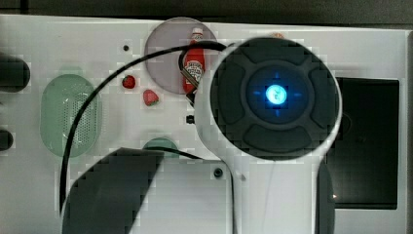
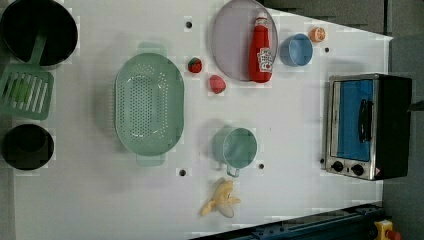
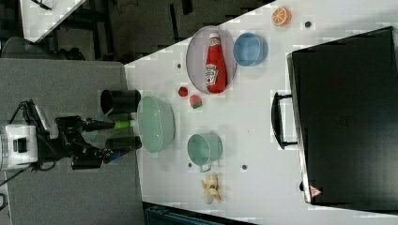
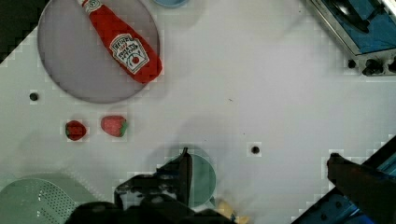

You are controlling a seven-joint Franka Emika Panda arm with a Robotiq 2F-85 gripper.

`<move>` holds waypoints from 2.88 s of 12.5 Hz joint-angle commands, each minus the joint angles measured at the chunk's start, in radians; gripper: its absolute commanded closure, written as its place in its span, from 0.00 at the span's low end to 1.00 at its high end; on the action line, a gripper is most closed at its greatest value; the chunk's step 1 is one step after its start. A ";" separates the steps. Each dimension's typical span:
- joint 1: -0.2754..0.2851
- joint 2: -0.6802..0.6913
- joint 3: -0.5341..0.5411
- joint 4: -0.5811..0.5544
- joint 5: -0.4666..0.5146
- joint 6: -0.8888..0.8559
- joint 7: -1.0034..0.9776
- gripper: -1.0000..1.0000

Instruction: Pick ketchup from plate and place it on table.

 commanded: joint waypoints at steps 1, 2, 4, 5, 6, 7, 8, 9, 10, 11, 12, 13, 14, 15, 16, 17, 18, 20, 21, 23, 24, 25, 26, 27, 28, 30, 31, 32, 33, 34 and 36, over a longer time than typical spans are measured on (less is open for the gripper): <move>0.002 0.096 0.029 -0.018 0.000 0.045 -0.032 0.00; 0.004 0.124 0.035 -0.019 0.000 0.073 -0.047 0.00; 0.010 0.183 0.045 -0.018 0.000 0.133 -0.092 0.00; 0.012 0.214 0.048 -0.018 0.000 0.159 -0.121 0.00; 0.015 0.247 0.048 -0.018 0.000 0.189 -0.151 0.00; 0.017 0.280 0.048 -0.018 0.000 0.220 -0.186 0.00; 0.019 0.314 0.048 -0.018 0.000 0.255 -0.235 0.00; 0.019 0.348 0.048 -0.018 -0.001 0.295 -0.290 0.00; 0.019 0.381 0.048 -0.018 -0.001 0.344 -0.342 0.00; 0.020 0.414 0.048 -0.018 -0.001 0.397 -0.395 0.00; 0.021 0.446 0.048 -0.018 -0.002 0.447 -0.456 0.00; 0.023 0.478 0.048 -0.017 -0.002 0.499 -0.514 0.00; 0.026 0.509 0.048 -0.017 -0.003 0.554 -0.574 0.00; 0.029 0.539 0.048 -0.017 -0.003 0.603 -0.627 0.00; 0.031 0.568 0.048 -0.017 -0.003 0.645 -0.657 0.00; 0.034 0.596 0.048 -0.017 -0.003 0.679 -0.661 0.00; 0.037 0.623 0.048 -0.016 -0.003 0.707 -0.661 0.00; 0.046 0.677 0.048 -0.015 -0.006 0.759 -0.661 0.00; 0.049 0.701 0.048 -0.014 -0.007 0.783 -0.661 0.00; 0.051 0.746 0.046 -0.013 -0.011 0.842 -0.661 0.00; 0.052 0.768 0.046 -0.013 -0.019 0.873 -0.661 0.00; 0.052 0.791 0.046 -0.012 -0.027 0.906 -0.661 0.00; 0.053 0.811 0.044 -0.011 -0.028 0.937 -0.661 0.00; 0.053 0.831 0.043 -0.010 -0.029 0.963 -0.661 0.00; 0.054 0.850 0.044 -0.009 -0.029 0.984 -0.661 0.00; 0.059 0.883 0.043 0.000 -0.029 1.020 -0.661 0.00; 0.059 0.895 0.041 0.003 -0.029 1.028 -0.659 0.00; 0.059 0.905 0.041 0.009 -0.029 1.029 -0.659 0.00; 0.060 0.908 0.042 0.014 -0.029 1.031 -0.659 0.05; 0.060 0.908 0.043 0.020 -0.029 1.031 -0.659 0.17; 0.058 0.896 0.043 0.030 -0.029 1.032 -0.659 0.37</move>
